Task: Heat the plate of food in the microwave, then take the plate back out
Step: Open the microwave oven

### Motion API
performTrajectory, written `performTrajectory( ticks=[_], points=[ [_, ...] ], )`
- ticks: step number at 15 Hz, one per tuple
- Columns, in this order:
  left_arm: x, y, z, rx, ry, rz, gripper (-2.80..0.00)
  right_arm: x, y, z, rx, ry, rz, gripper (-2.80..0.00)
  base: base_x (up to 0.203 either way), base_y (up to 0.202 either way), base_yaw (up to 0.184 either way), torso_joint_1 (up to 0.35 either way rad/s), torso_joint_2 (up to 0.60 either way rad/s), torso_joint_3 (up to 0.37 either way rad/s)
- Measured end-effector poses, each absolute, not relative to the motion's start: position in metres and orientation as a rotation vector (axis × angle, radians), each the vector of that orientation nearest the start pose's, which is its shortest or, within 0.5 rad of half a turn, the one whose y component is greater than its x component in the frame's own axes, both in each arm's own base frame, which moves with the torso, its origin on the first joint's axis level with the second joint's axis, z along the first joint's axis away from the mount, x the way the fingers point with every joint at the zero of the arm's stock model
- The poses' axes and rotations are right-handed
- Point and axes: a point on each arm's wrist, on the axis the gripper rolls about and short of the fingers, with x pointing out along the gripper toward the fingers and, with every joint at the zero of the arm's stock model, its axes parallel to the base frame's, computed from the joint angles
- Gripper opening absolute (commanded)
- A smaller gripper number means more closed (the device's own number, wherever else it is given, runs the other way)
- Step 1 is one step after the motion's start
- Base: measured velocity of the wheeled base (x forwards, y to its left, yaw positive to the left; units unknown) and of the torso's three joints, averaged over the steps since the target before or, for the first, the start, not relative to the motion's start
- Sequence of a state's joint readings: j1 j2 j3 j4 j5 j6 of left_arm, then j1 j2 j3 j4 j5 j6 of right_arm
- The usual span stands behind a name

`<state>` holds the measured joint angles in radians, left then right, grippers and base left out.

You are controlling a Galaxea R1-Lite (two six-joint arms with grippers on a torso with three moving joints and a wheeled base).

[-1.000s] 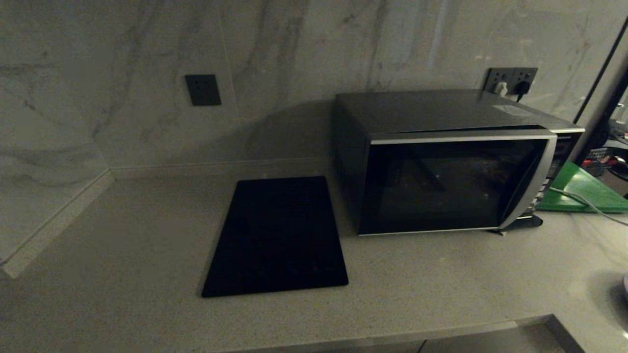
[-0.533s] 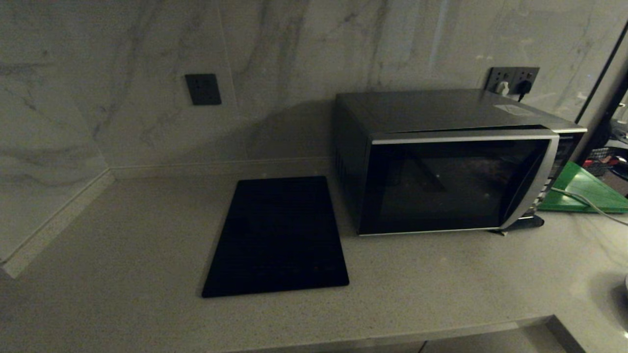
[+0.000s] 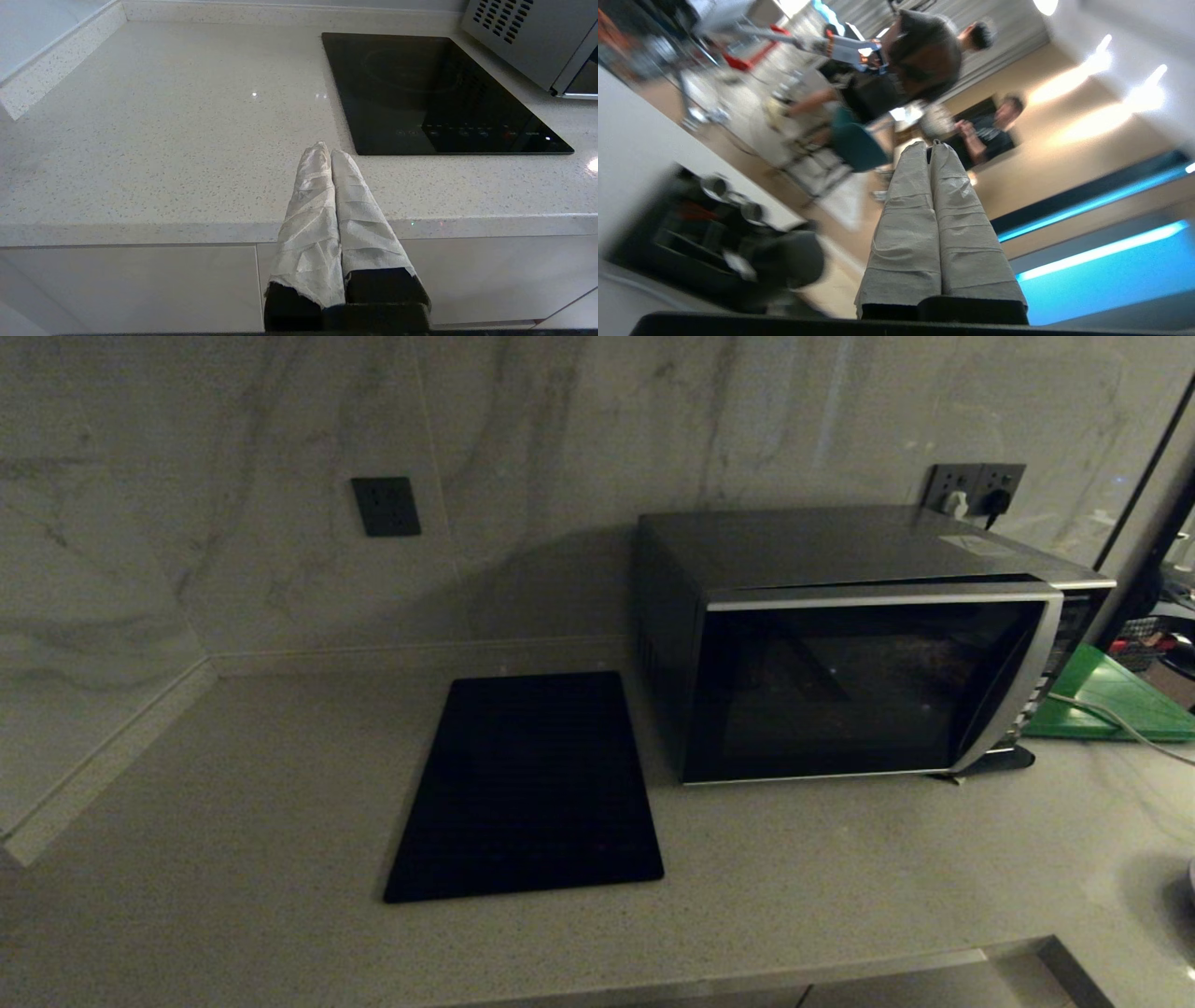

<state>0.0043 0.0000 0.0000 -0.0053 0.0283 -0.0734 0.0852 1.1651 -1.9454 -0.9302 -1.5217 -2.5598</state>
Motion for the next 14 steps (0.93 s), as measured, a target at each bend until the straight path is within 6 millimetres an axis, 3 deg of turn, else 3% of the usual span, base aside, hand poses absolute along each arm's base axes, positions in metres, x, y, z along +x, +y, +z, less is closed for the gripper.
performTrajectory(
  ticks=[5, 7, 10, 12, 14],
  points=[
    [-0.023, 0.001, 0.076, -0.073, -0.007, 0.033, -2.8, -0.024, -0.023, 0.508, -0.499, 0.431, -1.535, -2.8, 0.0, 0.0, 0.0, 0.0, 0.0, 0.0],
    [-0.023, 0.001, 0.076, -0.073, -0.007, 0.033, -2.8, -0.026, -0.021, 0.509, -0.542, 0.514, -1.596, -2.8, 0.0, 0.0, 0.0, 0.0, 0.0, 0.0],
    [-0.023, 0.001, 0.076, -0.073, -0.007, 0.032, -2.8, -0.042, -0.018, 0.528, -0.705, 0.724, -1.591, -2.8, 0.0, 0.0, 0.0, 0.0, 0.0, 0.0],
    [-0.023, 0.001, 0.076, -0.073, -0.007, 0.032, -2.8, -0.03, -0.018, 0.535, -0.81, 0.874, -1.576, -2.8, 0.0, 0.0, 0.0, 0.0, 0.0, 0.0],
    [-0.023, 0.001, 0.076, -0.073, -0.007, 0.032, -2.8, -0.011, -0.021, 0.536, -0.767, 0.858, -1.627, -2.8, 0.0, 0.0, 0.0, 0.0, 0.0, 0.0]
  ],
)
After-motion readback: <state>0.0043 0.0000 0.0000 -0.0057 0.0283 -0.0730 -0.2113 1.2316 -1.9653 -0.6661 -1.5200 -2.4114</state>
